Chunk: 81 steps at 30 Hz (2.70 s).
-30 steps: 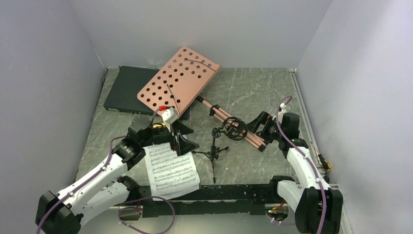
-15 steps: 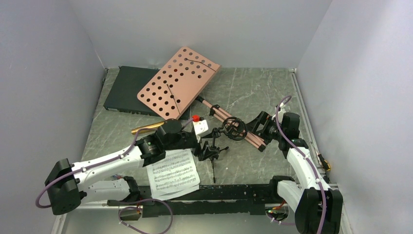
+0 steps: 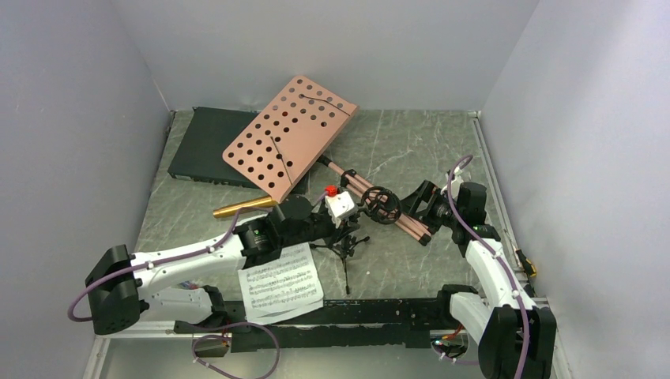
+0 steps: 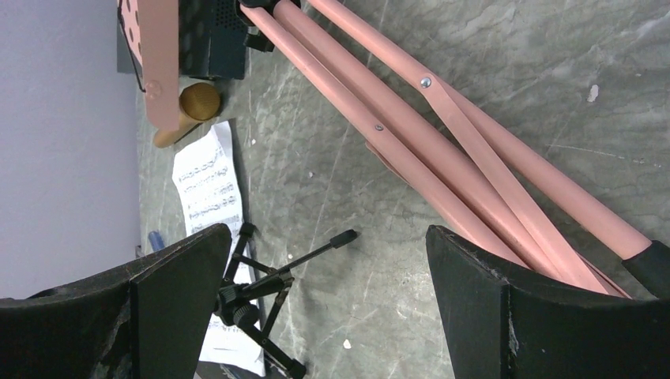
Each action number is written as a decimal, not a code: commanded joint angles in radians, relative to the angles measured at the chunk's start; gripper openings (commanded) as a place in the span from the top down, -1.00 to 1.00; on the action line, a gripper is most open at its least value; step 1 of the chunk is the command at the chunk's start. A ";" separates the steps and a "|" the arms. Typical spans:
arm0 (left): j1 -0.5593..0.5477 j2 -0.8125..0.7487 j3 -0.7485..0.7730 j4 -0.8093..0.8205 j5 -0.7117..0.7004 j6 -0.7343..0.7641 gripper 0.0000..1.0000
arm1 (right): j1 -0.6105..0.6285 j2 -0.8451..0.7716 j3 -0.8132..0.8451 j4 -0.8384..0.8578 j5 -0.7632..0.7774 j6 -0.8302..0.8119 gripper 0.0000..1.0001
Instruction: Set up the instrument practice props
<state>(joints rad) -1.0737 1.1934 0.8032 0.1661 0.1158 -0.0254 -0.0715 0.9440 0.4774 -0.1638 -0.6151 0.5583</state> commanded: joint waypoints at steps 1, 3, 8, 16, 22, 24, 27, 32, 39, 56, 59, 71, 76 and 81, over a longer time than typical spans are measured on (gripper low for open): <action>-0.020 -0.012 0.059 -0.024 -0.106 0.007 0.92 | -0.004 -0.023 0.022 0.013 -0.025 -0.012 -0.99; -0.026 -0.023 0.057 -0.046 -0.114 0.008 0.94 | -0.004 -0.029 0.028 0.004 -0.021 -0.015 -0.99; -0.060 -0.057 0.046 -0.100 -0.224 0.013 0.94 | -0.004 -0.043 0.033 -0.009 -0.009 -0.026 -0.99; -0.084 -0.132 0.021 -0.208 -0.305 0.004 0.94 | -0.004 -0.017 0.031 -0.009 -0.009 -0.038 -0.99; -0.084 -0.203 -0.013 -0.232 -0.294 -0.014 0.88 | -0.004 -0.002 0.030 -0.001 -0.008 -0.037 -0.99; -0.085 -0.213 -0.015 -0.237 -0.292 -0.022 0.68 | -0.004 0.005 0.032 -0.002 -0.009 -0.038 -0.99; -0.084 -0.218 -0.012 -0.242 -0.280 -0.028 0.20 | -0.004 0.009 0.034 -0.008 -0.006 -0.043 -0.99; -0.084 -0.229 0.010 -0.251 -0.279 -0.044 -0.86 | -0.004 0.003 0.035 -0.014 -0.005 -0.046 -0.99; -0.085 -0.275 0.035 -0.294 -0.262 -0.028 -0.88 | -0.004 0.005 0.041 -0.023 -0.001 -0.052 -0.99; -0.085 -0.437 0.276 -0.587 -0.238 -0.041 -0.88 | -0.004 -0.004 0.065 -0.048 -0.026 -0.052 -0.99; -0.085 -0.394 0.370 -0.653 -0.432 -0.231 -0.88 | -0.004 -0.003 0.068 -0.055 -0.019 -0.059 -0.99; -0.062 -0.042 0.802 -0.909 -0.648 -0.356 -0.88 | -0.004 0.018 0.072 -0.077 -0.009 -0.078 -0.99; 0.152 0.117 0.921 -0.932 -0.378 -0.411 -0.88 | -0.004 0.021 0.075 -0.088 -0.005 -0.084 -0.99; 0.413 0.242 0.930 -0.881 -0.051 -0.518 -0.88 | -0.005 0.025 0.088 -0.108 0.001 -0.097 -0.99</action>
<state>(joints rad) -0.8192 1.3800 1.7016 -0.7258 -0.2222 -0.4347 -0.0715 0.9642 0.5102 -0.2604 -0.6140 0.4896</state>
